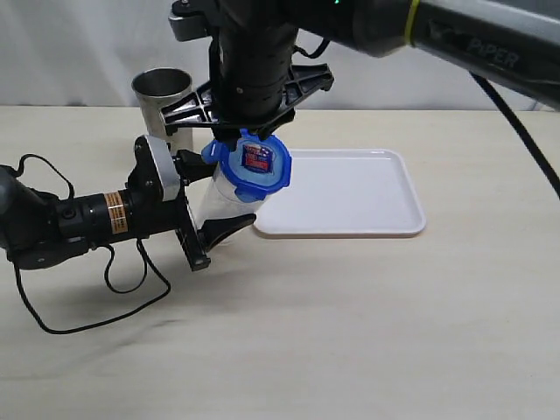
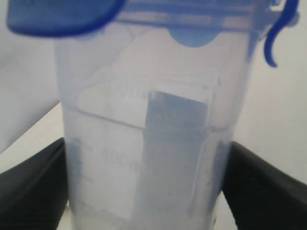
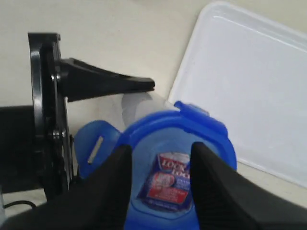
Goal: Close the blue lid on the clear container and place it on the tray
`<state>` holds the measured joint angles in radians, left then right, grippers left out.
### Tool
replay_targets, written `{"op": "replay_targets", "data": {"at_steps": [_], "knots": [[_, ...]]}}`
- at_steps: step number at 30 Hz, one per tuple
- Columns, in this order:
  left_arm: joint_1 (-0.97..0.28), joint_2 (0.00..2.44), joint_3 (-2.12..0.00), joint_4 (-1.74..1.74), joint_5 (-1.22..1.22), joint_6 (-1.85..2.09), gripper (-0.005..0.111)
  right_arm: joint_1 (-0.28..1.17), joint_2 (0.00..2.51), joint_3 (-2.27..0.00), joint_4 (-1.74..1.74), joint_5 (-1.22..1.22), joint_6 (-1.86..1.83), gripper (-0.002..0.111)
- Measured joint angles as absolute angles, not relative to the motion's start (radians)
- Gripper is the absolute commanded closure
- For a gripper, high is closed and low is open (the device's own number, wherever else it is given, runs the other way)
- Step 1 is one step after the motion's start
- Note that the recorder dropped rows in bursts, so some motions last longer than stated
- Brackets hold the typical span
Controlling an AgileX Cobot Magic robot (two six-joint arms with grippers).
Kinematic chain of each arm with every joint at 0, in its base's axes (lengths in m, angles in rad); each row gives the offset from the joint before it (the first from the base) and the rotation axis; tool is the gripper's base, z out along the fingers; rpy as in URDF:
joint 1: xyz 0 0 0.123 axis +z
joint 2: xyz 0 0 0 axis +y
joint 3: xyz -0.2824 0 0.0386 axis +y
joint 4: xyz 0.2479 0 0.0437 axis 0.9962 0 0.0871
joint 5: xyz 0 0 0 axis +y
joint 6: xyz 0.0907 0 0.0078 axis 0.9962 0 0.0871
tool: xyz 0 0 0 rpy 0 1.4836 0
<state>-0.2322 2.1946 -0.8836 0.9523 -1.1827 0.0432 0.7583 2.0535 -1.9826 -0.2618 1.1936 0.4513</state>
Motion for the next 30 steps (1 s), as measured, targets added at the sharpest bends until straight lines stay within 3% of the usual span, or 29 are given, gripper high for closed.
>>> {"op": "replay_targets", "data": {"at_steps": [9, 30], "knots": [[-0.232, 2.190, -0.884, 0.930, -1.144, 0.111, 0.107, 0.810, 2.063, -2.142, -0.339, 1.209, 0.435, 0.070], [-0.251, 2.149, -0.888, 0.859, -0.999, 0.116, 0.107, 0.817, 2.161, -2.081, -0.368, 1.212, 0.456, 0.070]]}}
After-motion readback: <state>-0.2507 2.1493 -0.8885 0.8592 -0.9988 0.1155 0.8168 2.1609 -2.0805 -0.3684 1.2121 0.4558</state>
